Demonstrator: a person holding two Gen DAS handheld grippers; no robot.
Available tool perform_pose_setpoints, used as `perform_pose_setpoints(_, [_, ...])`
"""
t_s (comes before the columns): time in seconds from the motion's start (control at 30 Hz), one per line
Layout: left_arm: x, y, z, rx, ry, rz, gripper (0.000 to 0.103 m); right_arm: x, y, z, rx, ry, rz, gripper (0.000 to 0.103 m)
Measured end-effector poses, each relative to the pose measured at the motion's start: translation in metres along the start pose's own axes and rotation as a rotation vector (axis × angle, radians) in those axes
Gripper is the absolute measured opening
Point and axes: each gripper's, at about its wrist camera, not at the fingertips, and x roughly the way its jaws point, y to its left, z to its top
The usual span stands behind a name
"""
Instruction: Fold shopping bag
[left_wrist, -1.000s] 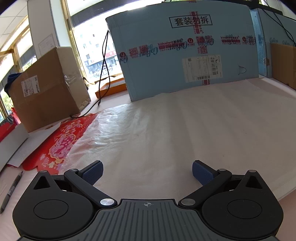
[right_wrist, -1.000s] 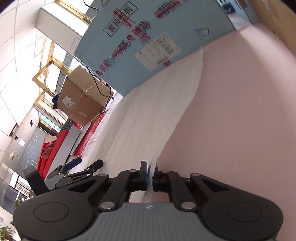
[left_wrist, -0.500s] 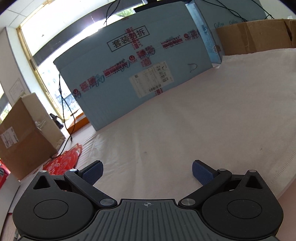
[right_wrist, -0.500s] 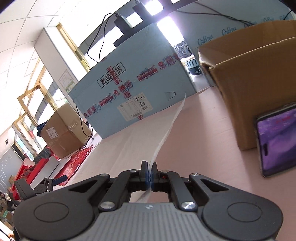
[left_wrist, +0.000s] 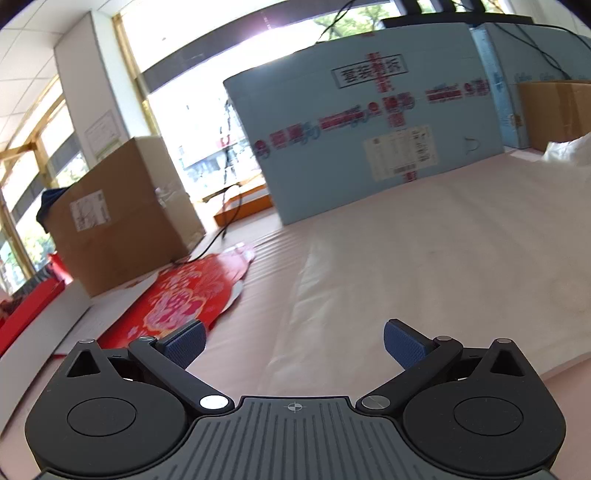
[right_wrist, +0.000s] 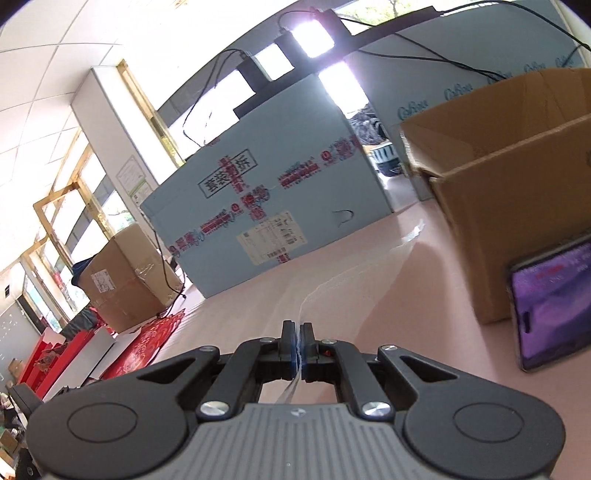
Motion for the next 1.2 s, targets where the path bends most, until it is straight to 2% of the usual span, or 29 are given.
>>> perform_pose_setpoints(0.13, [0.009,0.018,-0.014,-0.052,0.058,0.042,0.103,0.028,0.040,0.006,-0.058,0.015,0.112,0.002])
perform_pose_setpoints(0.23, [0.012,0.031,-0.020,-0.133,0.060,0.001,0.103,0.050,0.078,0.007,-0.121,0.034,0.197,0.002])
perform_pose_setpoints(0.4, [0.011,0.050,-0.030,-0.268,0.047,-0.027,0.103,0.091,0.141,-0.003,-0.249,0.088,0.297,0.002])
perform_pose_setpoints(0.57, [0.008,0.085,-0.048,-0.535,-0.012,-0.118,0.103,0.145,0.187,-0.021,-0.329,0.196,0.320,0.002])
perform_pose_setpoints(0.7, [0.011,0.111,-0.068,-0.777,-0.040,-0.183,0.103,0.184,0.213,-0.045,-0.370,0.291,0.293,0.002])
perform_pose_setpoints(0.87, [0.011,0.116,-0.075,-0.834,-0.073,-0.216,0.103,0.213,0.230,-0.064,-0.358,0.373,0.291,0.002])
perform_pose_setpoints(1.2, [0.013,0.118,-0.077,-0.842,-0.079,-0.243,0.103,0.230,0.246,-0.082,-0.371,0.427,0.310,0.003])
